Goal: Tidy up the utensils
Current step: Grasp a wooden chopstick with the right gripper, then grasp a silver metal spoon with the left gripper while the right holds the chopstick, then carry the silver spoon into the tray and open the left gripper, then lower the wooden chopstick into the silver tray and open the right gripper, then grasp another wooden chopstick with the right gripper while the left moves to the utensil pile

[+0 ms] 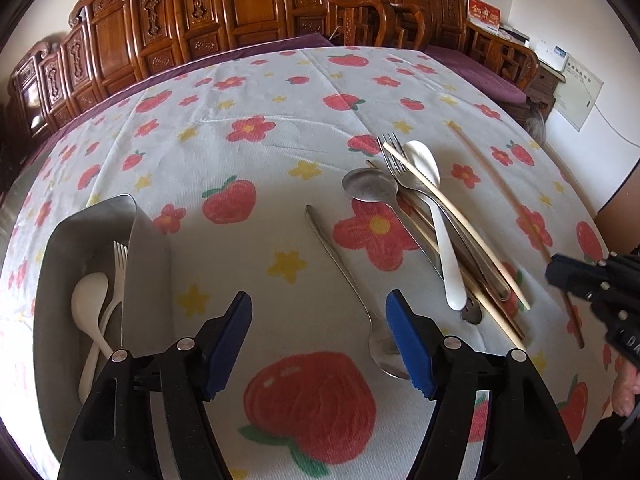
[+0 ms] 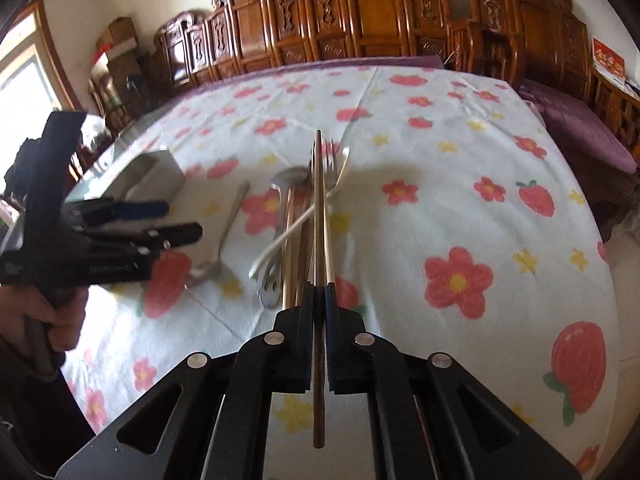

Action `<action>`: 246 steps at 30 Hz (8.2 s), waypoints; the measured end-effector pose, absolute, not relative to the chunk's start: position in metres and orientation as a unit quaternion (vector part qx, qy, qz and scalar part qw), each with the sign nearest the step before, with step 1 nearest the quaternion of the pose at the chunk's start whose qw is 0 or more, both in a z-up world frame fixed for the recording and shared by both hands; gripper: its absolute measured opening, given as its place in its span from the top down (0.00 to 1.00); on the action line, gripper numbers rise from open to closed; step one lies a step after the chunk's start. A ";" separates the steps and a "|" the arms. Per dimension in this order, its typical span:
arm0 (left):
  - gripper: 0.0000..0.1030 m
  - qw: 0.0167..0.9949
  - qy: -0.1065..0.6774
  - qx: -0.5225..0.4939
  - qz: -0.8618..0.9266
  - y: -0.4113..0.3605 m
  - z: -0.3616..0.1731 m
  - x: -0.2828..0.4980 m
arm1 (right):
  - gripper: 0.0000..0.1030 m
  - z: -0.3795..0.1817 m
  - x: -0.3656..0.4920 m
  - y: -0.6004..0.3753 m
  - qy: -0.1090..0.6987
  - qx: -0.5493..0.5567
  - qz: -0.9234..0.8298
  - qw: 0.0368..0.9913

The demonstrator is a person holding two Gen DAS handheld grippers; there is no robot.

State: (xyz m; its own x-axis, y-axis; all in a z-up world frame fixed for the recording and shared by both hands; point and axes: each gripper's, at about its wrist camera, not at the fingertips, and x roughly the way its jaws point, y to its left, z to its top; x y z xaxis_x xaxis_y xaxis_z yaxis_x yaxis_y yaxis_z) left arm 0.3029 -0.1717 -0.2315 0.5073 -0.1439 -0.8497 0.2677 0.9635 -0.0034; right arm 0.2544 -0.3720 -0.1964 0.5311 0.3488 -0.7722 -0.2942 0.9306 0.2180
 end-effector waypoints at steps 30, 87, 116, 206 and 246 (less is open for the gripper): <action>0.90 0.831 0.535 0.090 -0.125 -0.174 -0.250 0.305 | 0.94 -0.194 0.266 -0.374 0.436 0.048 0.167 0.883; 0.75 0.889 0.441 0.056 -0.109 -0.051 -0.163 0.251 | 0.94 -0.165 0.245 -0.266 0.413 -0.004 0.238 0.879; 0.66 0.878 0.470 0.013 -0.090 -0.003 -0.208 0.257 | 0.94 -0.182 0.244 -0.252 0.439 -0.011 0.219 0.871; 0.37 0.903 0.400 0.027 -0.157 -0.062 -0.174 0.215 | 0.77 -0.215 0.283 -0.324 0.445 -0.008 0.096 0.890; 0.43 0.867 0.463 0.075 -0.168 -0.215 -0.216 0.306 | 0.94 -0.217 0.302 -0.408 0.444 0.126 0.107 0.880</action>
State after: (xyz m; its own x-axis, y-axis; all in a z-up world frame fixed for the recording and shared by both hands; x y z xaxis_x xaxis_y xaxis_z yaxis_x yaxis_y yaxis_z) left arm 0.3061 -0.2148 -0.2156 0.5145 -0.2215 -0.8284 0.3602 0.9325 -0.0257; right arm 0.3020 -0.4078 -0.2171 0.5821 0.3011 -0.7553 -0.0768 0.9451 0.3175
